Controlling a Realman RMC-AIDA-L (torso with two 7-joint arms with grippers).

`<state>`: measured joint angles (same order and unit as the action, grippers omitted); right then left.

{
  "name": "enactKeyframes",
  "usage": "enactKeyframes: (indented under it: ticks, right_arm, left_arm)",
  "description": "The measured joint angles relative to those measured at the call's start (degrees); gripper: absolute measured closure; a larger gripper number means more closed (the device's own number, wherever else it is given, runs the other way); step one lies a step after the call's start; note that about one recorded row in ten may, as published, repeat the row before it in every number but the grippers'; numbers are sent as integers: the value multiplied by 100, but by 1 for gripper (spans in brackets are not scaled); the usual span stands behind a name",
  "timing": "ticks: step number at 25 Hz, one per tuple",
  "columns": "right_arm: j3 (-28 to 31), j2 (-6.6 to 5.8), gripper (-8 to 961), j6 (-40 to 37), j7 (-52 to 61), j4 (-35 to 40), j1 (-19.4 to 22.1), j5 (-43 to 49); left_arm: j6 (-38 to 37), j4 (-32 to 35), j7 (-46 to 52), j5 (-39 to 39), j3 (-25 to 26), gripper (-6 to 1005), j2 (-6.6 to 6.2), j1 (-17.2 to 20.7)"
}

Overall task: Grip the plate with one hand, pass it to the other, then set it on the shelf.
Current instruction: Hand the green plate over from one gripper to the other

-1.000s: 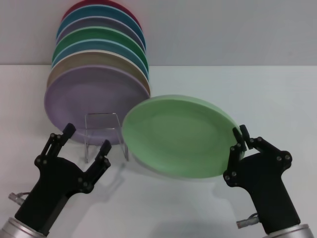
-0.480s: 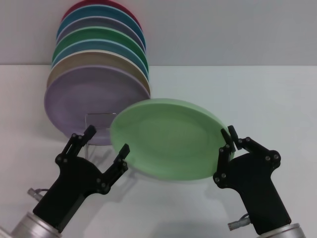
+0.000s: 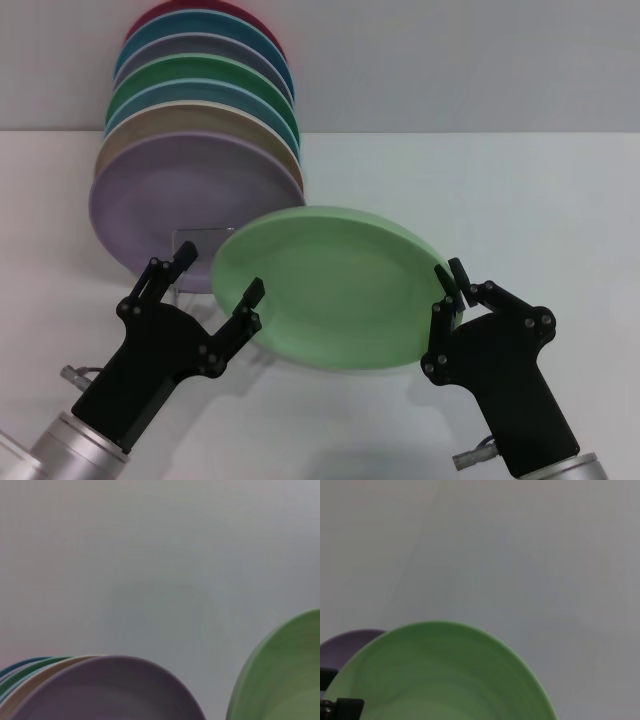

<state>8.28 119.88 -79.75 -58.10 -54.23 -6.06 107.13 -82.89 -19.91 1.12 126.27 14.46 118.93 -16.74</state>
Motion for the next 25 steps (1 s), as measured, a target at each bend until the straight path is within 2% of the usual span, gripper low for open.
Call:
enactKeyframes:
  ticks: [5,17,22,25]
  right_arm:
    - [-11,0,862,26,0,0,-7,0]
    - [-11,-8,854,67,0,0,-54,0]
    - [-11,-17,851,67,0,0,-54,0]
    - [-11,-18,849,67,0,6,-53,0]
  left_arm:
    - [33,35,3,-5,21,232,0,-39]
    - [89,20,11,-6,21,450,-2,-66]
    - [89,39,11,-6,22,684,-2,-71]
    - [89,47,10,-6,21,711,-2,-75]
